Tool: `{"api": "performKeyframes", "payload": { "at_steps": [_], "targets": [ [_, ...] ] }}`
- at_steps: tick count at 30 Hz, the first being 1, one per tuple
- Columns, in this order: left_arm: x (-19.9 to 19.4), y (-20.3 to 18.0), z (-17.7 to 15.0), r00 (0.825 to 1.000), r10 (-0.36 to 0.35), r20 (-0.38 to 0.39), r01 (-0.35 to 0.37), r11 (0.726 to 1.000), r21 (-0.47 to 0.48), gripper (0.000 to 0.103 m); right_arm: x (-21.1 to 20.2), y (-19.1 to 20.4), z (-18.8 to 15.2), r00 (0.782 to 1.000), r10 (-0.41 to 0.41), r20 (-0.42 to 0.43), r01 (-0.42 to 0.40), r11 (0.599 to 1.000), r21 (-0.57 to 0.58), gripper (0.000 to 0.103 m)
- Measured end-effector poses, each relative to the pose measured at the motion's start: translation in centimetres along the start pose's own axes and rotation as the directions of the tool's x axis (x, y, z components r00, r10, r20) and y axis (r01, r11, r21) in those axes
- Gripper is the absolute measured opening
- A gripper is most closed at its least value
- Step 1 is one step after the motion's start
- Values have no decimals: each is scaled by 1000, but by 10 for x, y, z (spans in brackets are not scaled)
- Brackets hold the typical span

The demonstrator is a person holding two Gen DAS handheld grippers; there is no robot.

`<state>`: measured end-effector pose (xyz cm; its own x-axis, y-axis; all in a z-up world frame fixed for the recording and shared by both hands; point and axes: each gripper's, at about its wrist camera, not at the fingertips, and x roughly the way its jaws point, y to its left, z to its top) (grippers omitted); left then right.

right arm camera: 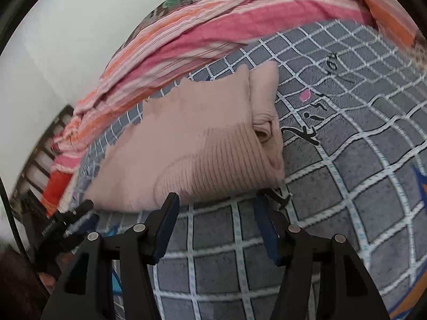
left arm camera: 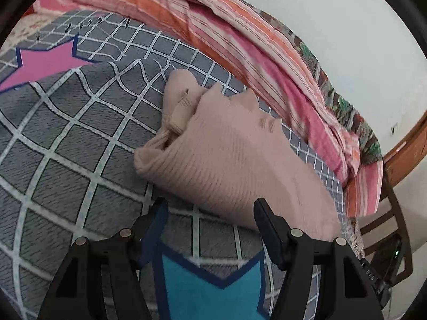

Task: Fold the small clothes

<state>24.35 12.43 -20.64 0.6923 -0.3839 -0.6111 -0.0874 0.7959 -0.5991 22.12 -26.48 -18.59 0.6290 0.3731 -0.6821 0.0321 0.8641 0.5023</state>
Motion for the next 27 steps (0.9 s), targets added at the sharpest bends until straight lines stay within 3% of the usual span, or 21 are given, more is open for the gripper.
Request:
{"api": "performKeyframes", "payload": {
  "at_steps": [6, 9, 11, 12, 14, 20, 23, 27],
  "targets": [
    [16, -2, 13, 1000, -2, 27, 2, 1000, 0, 64, 11, -2, 16, 999, 22, 35, -25, 997, 72, 56],
    [22, 1, 21, 1000, 5, 31, -4, 1000, -26, 60, 20, -5, 23, 999, -7, 37, 3, 995, 98, 44],
    [26, 2, 23, 998, 45, 36, -44, 998, -33, 37, 26, -8, 26, 999, -35, 34, 31, 994, 105, 26],
    [29, 3, 24, 998, 54, 35, -53, 998, -41, 33, 27, -9, 27, 999, -41, 30, 38, 994, 102, 20],
    [31, 7, 23, 999, 22, 29, -21, 998, -57, 13, 28, -11, 27, 999, -17, 31, 14, 995, 97, 10],
    [7, 9, 14, 994, -24, 109, 30, 998, -47, 9, 7, -9, 19, 996, 40, 79, -44, 998, 49, 8],
    [-4, 11, 1, 995, -15, 98, 19, 999, -36, 9, -3, -13, 13, 996, 66, 64, -71, 994, 78, 8],
    [-35, 12, -22, 994, -33, 106, 35, 999, -11, 9, -34, -11, -4, 996, 67, 67, -70, 997, 35, 8]
  ]
}}
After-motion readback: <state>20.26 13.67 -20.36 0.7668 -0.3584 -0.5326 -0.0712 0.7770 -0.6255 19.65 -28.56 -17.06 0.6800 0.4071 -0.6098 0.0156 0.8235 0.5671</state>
